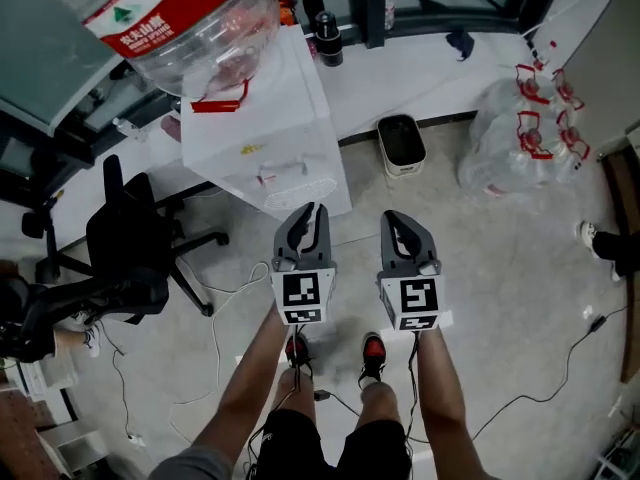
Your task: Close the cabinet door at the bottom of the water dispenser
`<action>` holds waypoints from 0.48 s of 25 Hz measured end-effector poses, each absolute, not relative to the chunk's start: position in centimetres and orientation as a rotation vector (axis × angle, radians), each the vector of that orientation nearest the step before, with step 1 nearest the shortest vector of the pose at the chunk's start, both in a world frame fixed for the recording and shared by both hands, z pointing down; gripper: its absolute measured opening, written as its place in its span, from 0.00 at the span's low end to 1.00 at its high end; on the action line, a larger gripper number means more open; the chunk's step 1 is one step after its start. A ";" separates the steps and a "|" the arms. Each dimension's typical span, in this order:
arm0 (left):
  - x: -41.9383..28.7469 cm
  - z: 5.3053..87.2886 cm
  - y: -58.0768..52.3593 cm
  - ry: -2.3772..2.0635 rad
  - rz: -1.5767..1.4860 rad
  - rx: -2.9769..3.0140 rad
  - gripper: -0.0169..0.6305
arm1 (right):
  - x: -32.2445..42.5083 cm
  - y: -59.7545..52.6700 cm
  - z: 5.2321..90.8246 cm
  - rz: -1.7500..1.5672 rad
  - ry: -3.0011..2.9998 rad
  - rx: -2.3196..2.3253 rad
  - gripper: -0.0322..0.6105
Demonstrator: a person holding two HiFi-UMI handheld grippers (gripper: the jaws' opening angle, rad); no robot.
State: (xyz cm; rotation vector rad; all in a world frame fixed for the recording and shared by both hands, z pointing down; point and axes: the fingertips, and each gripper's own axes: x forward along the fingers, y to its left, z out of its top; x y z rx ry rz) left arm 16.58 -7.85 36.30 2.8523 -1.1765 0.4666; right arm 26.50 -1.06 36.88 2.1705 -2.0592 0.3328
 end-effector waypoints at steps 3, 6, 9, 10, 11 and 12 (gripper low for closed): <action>15.0 32.1 -7.1 -1.199 0.471 2.879 0.13 | 24.8 -0.8 32.9 0.323 -2.094 2.146 0.07; 12.4 28.5 -6.4 -1.242 0.468 2.878 0.13 | 22.6 -0.2 29.5 0.322 -2.138 2.105 0.07; 10.0 25.1 -5.9 -1.301 0.445 2.851 0.13 | 20.8 0.2 26.2 0.289 -2.189 2.063 0.07; 9.3 24.0 -5.6 -1.321 0.435 2.844 0.13 | 20.3 0.4 25.1 0.274 -2.202 2.051 0.07; 8.6 22.9 -5.3 -1.339 0.426 2.836 0.13 | 19.9 0.7 24.0 0.259 -2.214 2.039 0.07; 7.9 22.0 -4.9 -1.357 0.417 2.826 0.13 | 19.4 1.0 23.0 0.242 -2.227 2.027 0.07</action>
